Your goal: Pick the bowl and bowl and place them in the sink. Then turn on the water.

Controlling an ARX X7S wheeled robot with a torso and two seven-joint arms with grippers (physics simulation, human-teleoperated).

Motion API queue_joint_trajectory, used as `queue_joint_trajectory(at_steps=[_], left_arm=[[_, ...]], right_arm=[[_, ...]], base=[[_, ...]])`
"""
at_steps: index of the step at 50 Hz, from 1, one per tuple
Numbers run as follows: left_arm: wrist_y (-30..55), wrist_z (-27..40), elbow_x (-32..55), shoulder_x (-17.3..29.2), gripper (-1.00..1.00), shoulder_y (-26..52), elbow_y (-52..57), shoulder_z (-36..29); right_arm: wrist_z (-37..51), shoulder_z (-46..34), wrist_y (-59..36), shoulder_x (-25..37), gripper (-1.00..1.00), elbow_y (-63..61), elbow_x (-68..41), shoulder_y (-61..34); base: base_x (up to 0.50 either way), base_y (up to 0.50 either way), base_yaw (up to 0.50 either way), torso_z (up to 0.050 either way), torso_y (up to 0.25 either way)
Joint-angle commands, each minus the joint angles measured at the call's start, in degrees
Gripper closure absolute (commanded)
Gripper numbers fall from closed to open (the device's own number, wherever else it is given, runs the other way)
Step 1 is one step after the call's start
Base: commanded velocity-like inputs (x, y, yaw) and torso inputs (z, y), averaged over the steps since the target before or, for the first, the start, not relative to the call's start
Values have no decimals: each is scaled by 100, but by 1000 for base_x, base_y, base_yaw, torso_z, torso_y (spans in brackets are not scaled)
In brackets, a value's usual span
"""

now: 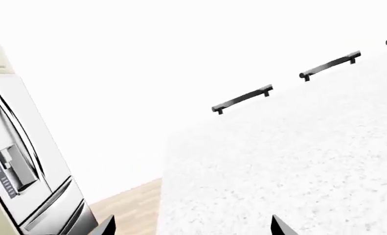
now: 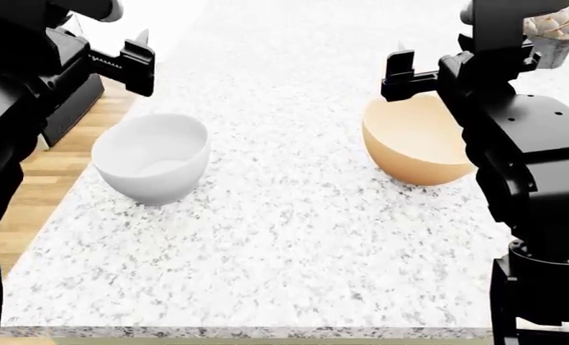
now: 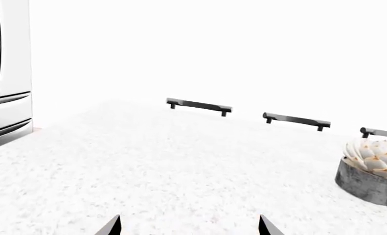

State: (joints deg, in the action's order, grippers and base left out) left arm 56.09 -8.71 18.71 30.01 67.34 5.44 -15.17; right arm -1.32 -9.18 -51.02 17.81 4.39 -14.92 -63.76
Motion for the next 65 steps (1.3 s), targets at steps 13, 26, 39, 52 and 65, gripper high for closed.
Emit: queue_joint_trajectory(at_steps=[13,26,39,52,65], left_arm=[[-330,-2180,-359,2101,-100,251,1346,-1963],[-722,-2952,-243,2961,-100,149,2146,-2200],[-710,-3284,161,3227,-100,30,2511,-2108],[-696,-3321,305,3325,-100,-230,2680,-2187],[-779,-3355,-112,3016,-100,-282,2266,-2667]], right_arm=[[-121,-71,327,68,-100,285,-8,152],[-147,-57,464,63,-100,380,-43,216],[-126,-97,394,44,-100,331,-70,191],[-118,-105,349,57,-100,264,-109,203],[-105,-128,351,82,-100,286,-111,194]], base=[[0,0,0,0,0],[0,0,0,0,0],[0,0,0,0,0],[0,0,0,0,0],[0,0,0,0,0]])
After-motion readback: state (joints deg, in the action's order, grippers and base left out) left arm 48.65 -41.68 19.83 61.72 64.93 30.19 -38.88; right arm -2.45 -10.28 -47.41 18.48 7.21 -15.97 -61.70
